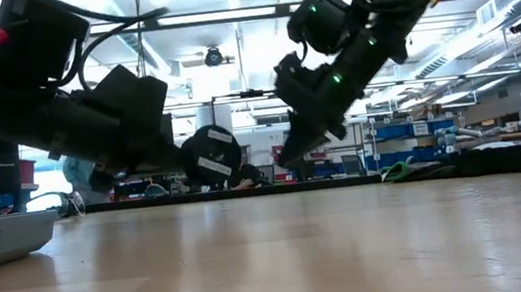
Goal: Coil cords
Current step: Coil the black wire onto the spool
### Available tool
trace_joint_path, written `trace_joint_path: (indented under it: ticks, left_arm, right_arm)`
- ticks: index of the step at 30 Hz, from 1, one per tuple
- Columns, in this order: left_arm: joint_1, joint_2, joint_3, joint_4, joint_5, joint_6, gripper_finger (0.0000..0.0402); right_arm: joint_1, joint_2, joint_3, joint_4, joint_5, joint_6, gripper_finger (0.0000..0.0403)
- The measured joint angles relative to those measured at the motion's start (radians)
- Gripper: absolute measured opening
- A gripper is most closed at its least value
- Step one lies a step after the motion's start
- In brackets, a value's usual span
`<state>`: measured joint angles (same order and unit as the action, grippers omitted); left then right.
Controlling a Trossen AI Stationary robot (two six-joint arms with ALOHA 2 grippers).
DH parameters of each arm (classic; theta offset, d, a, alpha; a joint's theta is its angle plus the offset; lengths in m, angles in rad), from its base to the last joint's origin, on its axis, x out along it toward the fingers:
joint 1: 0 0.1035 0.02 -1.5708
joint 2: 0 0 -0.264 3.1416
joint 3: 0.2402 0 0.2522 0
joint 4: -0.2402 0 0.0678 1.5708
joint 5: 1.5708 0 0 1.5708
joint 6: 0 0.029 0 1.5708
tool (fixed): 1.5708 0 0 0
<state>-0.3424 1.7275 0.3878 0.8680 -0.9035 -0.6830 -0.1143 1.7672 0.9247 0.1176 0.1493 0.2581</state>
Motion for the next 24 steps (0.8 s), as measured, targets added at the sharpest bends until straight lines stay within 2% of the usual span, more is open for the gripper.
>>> trace_joint_path:
  ticks: [11, 24]
  left_arm:
    - [0.008, 0.0, 0.0, -0.03, -0.001, -0.009, 0.0]
    - [0.085, 0.0, 0.016, -0.032, -0.003, -0.032, 0.0]
  right_arm:
    - [0.007, -0.001, 0.11, 0.012, -0.089, 0.002, 0.0]
    - [0.088, 0.028, 0.131, 0.083, -0.093, -0.005, 0.0]
